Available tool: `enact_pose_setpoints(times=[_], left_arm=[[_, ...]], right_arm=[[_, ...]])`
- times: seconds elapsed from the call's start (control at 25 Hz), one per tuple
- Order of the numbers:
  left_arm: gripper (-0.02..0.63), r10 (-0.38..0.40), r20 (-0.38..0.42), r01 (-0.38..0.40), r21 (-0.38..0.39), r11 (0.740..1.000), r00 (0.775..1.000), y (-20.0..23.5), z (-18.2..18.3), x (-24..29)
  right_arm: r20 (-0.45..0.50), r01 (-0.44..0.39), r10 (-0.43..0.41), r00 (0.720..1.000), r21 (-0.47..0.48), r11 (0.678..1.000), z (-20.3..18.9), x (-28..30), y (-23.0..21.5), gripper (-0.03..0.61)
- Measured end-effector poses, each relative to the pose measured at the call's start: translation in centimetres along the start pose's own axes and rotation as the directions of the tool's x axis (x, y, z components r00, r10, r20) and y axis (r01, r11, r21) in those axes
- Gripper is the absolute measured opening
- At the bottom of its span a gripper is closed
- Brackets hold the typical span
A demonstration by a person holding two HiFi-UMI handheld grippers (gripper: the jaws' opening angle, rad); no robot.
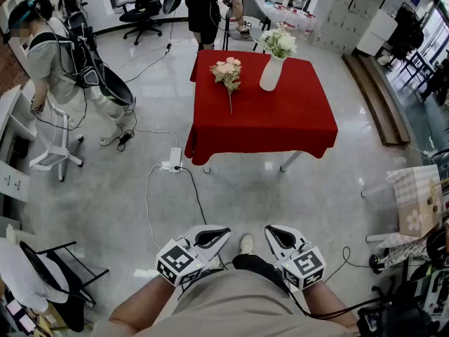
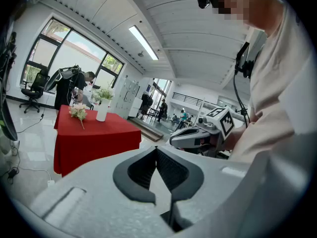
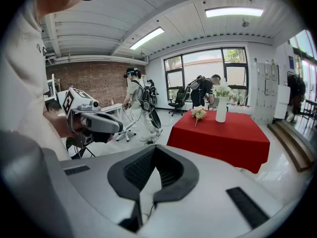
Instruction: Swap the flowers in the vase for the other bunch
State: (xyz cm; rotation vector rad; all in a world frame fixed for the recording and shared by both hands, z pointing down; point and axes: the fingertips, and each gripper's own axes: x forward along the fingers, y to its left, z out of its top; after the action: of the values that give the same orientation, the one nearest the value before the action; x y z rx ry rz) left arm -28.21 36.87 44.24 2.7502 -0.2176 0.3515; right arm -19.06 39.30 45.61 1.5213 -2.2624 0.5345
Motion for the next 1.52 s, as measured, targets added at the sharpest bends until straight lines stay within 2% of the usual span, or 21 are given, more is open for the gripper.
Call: enact_pose_setpoints(times=[0.24,0.44,0.8,0.96,1.04,1.28,1.52], left_arm=[[0.008,0.003,-0.013,-0.003,0.015,1.000,1.000,-0.8,0.4,2.6],[0.006,0.038,-0.028,-0.038,0.021,0.999,0.999,-1.7,1.3,5.7],[0.006,0.132,-0.021,-0.131,0.023,0.991,0.991,-1.4,4.7,14.6],[0.006,0.172,0.001,-0.172,0.060,0.983,0.985,-0.8,6.8,18.1],[0.006,0.185,0.002,-0.185,0.075,0.980,0.983,-0.5,7.6,19.6],[0.008,0.157,-0.027,-0.155,0.081,0.985,0.987,1.7,8.3,23.3],[0.032,0.104,-0.018,-0.103,0.055,0.993,0.994,8.0,10.3,25.7]], right_arm=[[0.019,-0.002,0.002,1.000,0.020,1.000,-1.1,-0.8,-2.4,0.012],[0.054,-0.040,0.039,0.998,0.020,0.999,-0.4,-1.2,-5.4,0.012],[0.117,-0.106,0.099,0.988,0.051,0.993,0.1,-2.7,-15.0,0.018],[0.125,-0.108,0.100,0.987,0.055,0.993,-0.3,-2.5,-19.7,0.114],[0.124,-0.105,0.095,0.988,0.075,0.992,-0.2,-2.3,-21.5,0.130],[0.140,-0.077,0.063,0.988,0.096,0.992,0.5,-0.1,-26.1,0.147],[0.139,-0.017,0.004,0.990,0.092,0.996,4.0,5.0,-30.8,0.178]])
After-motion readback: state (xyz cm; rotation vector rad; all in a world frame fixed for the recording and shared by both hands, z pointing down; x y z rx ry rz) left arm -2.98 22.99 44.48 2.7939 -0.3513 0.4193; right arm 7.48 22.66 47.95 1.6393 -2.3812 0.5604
